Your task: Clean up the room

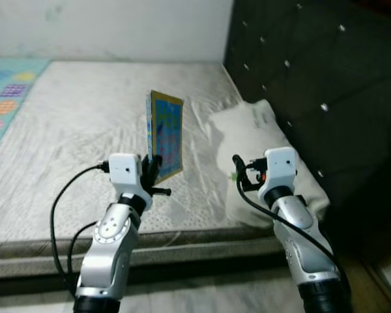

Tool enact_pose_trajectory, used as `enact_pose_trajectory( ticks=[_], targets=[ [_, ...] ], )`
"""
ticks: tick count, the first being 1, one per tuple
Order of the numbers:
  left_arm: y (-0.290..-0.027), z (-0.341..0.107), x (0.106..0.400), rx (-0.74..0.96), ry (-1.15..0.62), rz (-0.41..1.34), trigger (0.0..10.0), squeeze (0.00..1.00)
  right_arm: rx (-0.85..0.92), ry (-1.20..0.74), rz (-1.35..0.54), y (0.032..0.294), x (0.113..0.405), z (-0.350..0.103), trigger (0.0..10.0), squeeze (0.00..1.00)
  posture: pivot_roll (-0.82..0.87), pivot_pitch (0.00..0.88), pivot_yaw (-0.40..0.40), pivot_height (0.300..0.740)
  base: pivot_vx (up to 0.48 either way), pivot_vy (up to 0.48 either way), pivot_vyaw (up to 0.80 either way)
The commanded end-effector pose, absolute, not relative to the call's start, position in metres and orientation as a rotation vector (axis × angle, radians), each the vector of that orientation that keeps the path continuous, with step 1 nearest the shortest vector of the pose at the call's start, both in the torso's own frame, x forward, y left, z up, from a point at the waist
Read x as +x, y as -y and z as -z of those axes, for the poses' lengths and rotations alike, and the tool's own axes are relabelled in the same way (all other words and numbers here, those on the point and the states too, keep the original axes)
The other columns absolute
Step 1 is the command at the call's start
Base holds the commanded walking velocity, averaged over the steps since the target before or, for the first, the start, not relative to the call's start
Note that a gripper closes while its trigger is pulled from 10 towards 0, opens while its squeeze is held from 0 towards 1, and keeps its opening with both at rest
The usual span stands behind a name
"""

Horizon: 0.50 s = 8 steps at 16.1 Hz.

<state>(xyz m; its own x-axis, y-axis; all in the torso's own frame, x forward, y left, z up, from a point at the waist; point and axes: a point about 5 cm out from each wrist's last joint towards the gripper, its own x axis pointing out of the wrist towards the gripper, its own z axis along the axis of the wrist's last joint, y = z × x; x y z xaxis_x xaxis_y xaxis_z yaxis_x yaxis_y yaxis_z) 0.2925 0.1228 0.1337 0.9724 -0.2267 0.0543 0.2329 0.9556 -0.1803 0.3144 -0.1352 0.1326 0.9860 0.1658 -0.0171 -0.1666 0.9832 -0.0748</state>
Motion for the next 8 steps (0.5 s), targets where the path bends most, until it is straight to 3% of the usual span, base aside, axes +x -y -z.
enact_pose_trajectory(
  ticks=[1, 3, 8],
  targets=[
    [-0.1237, -0.1466, 0.2927, -0.196, 0.101, 0.237, 10.0, 0.00, -0.075, 0.009, -0.174, 0.1329, 0.3159, -0.1377, 10.0, 0.00, 0.01, 0.029, -0.066, 0.740, 0.000, 0.000, 0.41],
    [-0.1233, -0.1468, 0.2928, -0.198, 0.103, 0.241, 10.0, 0.00, -0.076, 0.005, -0.173, 0.1329, 0.3165, -0.1372, 10.0, 0.00, 0.01, 0.026, -0.065, 0.740, 0.000, 0.000, 0.00],
    [-0.1228, -0.1465, 0.2926, -0.201, 0.103, 0.252, 10.0, 0.00, -0.093, 0.006, -0.168, 0.1336, 0.3172, -0.1362, 10.0, 0.00, 0.01, 0.015, -0.062, 0.740, 0.268, 0.000, 0.00]
  ],
)
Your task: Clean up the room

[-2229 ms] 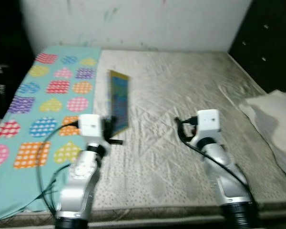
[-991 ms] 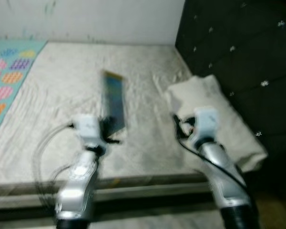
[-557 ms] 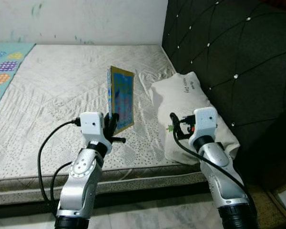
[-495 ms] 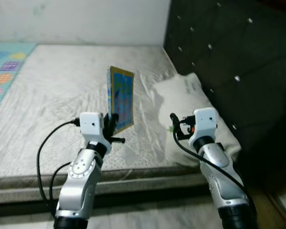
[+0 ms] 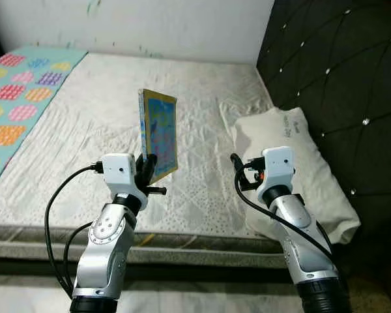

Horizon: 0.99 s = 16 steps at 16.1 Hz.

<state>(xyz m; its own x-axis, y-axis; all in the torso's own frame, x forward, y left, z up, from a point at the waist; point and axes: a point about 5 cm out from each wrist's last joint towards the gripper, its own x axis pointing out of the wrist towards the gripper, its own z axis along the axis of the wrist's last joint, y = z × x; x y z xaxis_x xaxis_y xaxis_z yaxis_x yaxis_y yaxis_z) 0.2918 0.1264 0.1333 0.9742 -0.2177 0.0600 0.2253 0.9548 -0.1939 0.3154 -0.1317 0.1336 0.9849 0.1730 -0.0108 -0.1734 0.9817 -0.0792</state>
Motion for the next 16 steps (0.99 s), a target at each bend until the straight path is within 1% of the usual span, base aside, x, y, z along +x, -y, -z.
enact_pose_trajectory(
  ticks=[1, 9, 11, 12, 16],
  targets=[
    [-0.1226, -0.1465, 0.2926, -0.201, 0.103, 0.253, 10.0, 0.00, -0.094, 0.006, -0.167, 0.1336, 0.3172, -0.1361, 10.0, 0.00, 0.01, 0.015, -0.062, 0.740, 0.289, 0.000, 0.00],
    [-0.1214, -0.1467, 0.2939, -0.205, 0.103, 0.244, 10.0, 0.00, -0.150, 0.032, -0.170, 0.1354, 0.3199, -0.1374, 10.0, 0.00, 0.01, 0.003, -0.063, 0.740, 0.302, 0.000, 0.00],
    [-0.1224, -0.1451, 0.2940, -0.206, 0.093, 0.233, 10.0, 0.00, -0.178, 0.040, -0.163, 0.1386, 0.3208, -0.1371, 10.0, 0.00, 0.01, 0.003, -0.064, 0.740, 0.000, 0.000, 0.00],
    [-0.1209, -0.1478, 0.2921, -0.229, 0.113, 0.275, 10.0, 0.00, -0.178, 0.037, -0.156, 0.1408, 0.3219, -0.1366, 10.0, 0.00, 0.01, 0.005, -0.065, 0.740, 0.000, 0.000, 0.00],
    [-0.1222, -0.1465, 0.2924, -0.214, 0.105, 0.248, 10.0, 0.00, -0.183, 0.040, -0.156, 0.1405, 0.3223, -0.1356, 10.0, 0.00, 0.01, 0.011, -0.066, 0.740, 0.320, 0.000, 0.00]
  ],
)
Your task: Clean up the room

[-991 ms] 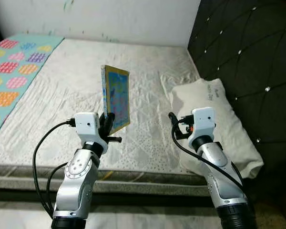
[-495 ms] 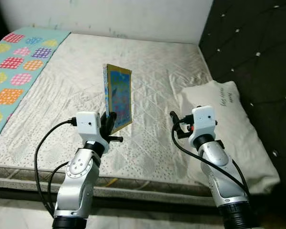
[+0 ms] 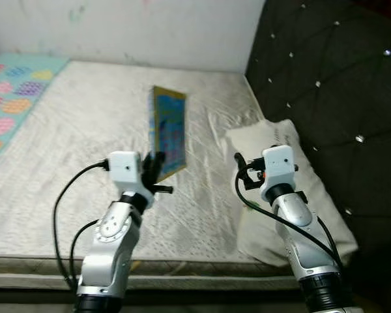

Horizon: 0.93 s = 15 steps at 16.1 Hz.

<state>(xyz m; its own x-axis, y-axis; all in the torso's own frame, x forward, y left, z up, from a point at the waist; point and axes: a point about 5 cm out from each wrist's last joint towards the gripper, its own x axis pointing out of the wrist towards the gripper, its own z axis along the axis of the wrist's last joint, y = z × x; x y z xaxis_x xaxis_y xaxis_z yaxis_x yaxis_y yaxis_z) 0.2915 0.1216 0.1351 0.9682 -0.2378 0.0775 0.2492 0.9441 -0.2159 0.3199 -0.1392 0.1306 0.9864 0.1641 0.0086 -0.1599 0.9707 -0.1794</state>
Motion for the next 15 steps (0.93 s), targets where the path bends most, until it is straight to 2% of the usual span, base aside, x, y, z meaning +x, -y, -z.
enact_pose_trajectory(
  ticks=[1, 9, 15],
  targets=[
    [-0.1223, -0.1458, 0.2924, -0.213, 0.101, 0.246, 10.0, 0.00, -0.183, 0.040, -0.156, 0.1399, 0.3222, -0.1350, 10.0, 0.00, 0.01, 0.012, -0.066, 0.740, 0.289, 0.000, 0.00],
    [-0.1218, -0.1459, 0.2936, -0.213, 0.102, 0.239, 10.0, 0.00, -0.159, 0.026, -0.145, 0.1422, 0.3228, -0.1313, 10.0, 0.00, 0.01, 0.011, -0.063, 0.740, 0.259, 0.000, 0.00],
    [-0.1229, -0.1441, 0.2949, -0.203, 0.092, 0.219, 10.0, 0.00, -0.142, 0.019, -0.136, 0.1437, 0.3234, -0.1299, 10.0, 0.00, 0.01, 0.010, -0.063, 0.740, 0.000, 0.000, -0.71]
  ],
)
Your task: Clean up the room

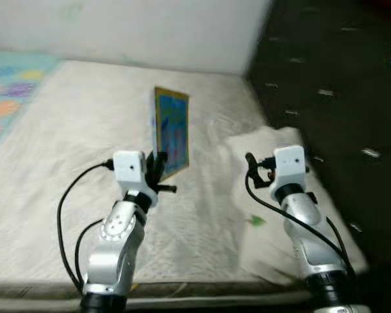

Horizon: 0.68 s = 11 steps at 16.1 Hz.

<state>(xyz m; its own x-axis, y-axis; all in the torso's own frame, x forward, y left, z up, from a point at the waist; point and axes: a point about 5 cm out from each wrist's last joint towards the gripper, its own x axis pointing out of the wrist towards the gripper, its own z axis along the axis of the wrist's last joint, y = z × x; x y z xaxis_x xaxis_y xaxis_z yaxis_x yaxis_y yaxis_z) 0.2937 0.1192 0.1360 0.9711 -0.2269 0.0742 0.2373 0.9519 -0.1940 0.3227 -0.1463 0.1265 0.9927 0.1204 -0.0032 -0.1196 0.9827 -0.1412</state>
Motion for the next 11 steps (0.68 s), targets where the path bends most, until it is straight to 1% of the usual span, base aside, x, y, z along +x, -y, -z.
enact_pose_trajectory(
  ticks=[1, 6, 8, 11],
  targets=[
    [-0.123, -0.144, 0.295, -0.203, 0.093, 0.220, 10.0, 0.00, -0.144, 0.020, -0.136, 0.144, 0.324, -0.130, 10.0, 0.00, 0.01, 0.011, -0.063, 0.740, 0.000, 0.000, 0.00],
    [-0.123, -0.145, 0.295, -0.211, 0.100, 0.213, 10.0, 0.00, -0.157, 0.024, -0.140, 0.143, 0.324, -0.130, 10.0, 0.00, 0.01, 0.010, -0.062, 0.740, 0.000, 0.000, 0.00],
    [-0.129, -0.142, 0.295, -0.254, 0.081, 0.160, 10.0, 0.00, -0.155, 0.029, -0.142, 0.143, 0.323, -0.131, 10.0, 0.00, 0.01, 0.012, -0.064, 0.740, 0.000, 0.000, 0.00],
    [-0.141, -0.132, 0.293, -0.262, 0.037, 0.084, 10.0, 0.00, -0.148, 0.025, -0.137, 0.146, 0.322, -0.130, 10.0, 0.00, 0.01, 0.017, -0.067, 0.740, 0.000, 0.000, 0.00]
  ],
)
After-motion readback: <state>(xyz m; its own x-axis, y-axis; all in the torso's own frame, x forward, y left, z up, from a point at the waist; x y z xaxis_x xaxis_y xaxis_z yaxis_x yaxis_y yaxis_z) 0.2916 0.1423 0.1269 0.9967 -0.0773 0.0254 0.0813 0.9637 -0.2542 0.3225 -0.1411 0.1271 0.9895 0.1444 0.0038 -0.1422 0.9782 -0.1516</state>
